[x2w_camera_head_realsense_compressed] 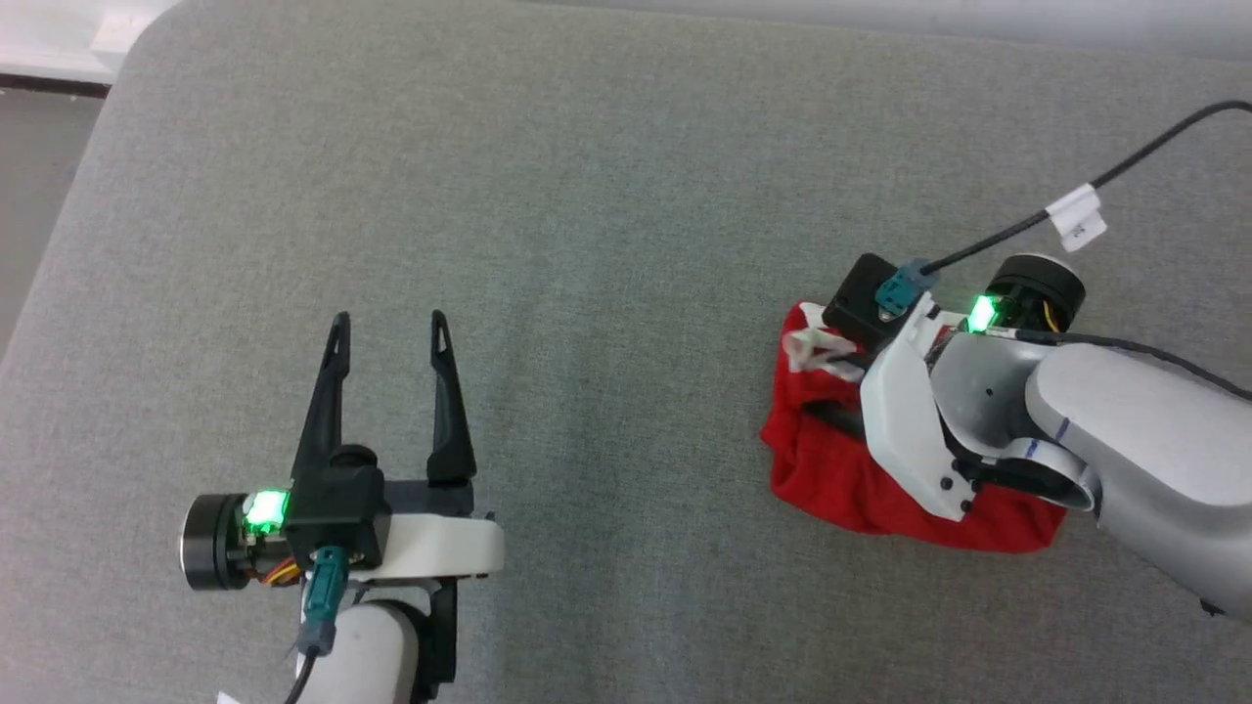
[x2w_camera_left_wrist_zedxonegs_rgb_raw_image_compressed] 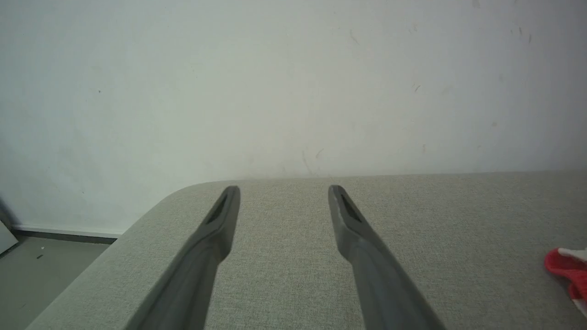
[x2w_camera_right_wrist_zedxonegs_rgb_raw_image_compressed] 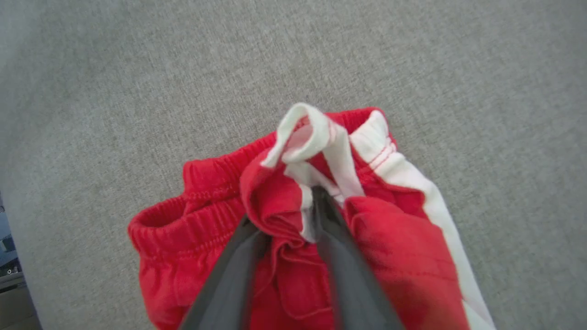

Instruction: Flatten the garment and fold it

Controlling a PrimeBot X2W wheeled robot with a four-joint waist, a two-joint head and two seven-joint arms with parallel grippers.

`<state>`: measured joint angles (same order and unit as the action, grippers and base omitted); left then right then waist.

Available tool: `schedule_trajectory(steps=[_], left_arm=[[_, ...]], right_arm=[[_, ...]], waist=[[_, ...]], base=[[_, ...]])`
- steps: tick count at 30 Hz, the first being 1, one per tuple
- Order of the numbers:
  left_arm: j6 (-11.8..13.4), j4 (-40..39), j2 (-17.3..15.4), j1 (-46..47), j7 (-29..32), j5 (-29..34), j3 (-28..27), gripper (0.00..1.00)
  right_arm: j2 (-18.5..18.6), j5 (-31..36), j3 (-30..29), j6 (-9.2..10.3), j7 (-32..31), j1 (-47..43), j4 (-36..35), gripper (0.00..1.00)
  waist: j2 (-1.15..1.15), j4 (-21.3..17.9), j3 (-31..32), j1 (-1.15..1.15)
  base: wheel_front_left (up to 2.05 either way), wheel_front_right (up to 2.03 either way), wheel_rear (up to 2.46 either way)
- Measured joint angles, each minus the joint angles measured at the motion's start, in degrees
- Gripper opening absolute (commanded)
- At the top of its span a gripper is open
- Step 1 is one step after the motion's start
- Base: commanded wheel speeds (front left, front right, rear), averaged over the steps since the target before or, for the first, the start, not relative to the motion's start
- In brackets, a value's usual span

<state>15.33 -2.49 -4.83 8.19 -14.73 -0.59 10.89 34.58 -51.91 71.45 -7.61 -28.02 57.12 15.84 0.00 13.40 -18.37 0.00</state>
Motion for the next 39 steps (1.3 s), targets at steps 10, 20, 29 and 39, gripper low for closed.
schedule_trajectory(steps=[10,20,29,39], left_arm=[[-0.23,0.69,-1.18,-3.26,0.00,-0.01,-2.14,1.00],[-1.25,0.33,-1.82,-3.67,0.00,-0.36,-3.39,1.00],[-2.83,-1.51,-1.82,-6.16,0.00,-1.38,-5.12,1.00],[-4.65,-2.13,-1.55,-7.90,0.00,-1.53,-7.11,1.00]], right_arm=[[5.86,3.50,-10.54,0.00,19.73,-1.97,-8.25,1.00],[1.70,18.47,-38.83,0.00,39.44,-19.67,-2.56,1.00],[-15.22,34.82,-66.18,0.01,42.69,-40.06,-7.64,1.00],[-22.69,39.75,-72.36,0.01,42.74,-48.58,-15.66,1.00]], waist=[[0.00,-4.75,4.17,-0.01],[0.00,-9.57,7.83,-0.01],[0.00,-10.98,10.01,-0.01],[0.00,-10.74,11.17,-0.01]], base=[[0.00,0.00,0.00],[0.00,0.00,0.00],[0.00,0.00,0.00],[0.00,0.00,0.00]])
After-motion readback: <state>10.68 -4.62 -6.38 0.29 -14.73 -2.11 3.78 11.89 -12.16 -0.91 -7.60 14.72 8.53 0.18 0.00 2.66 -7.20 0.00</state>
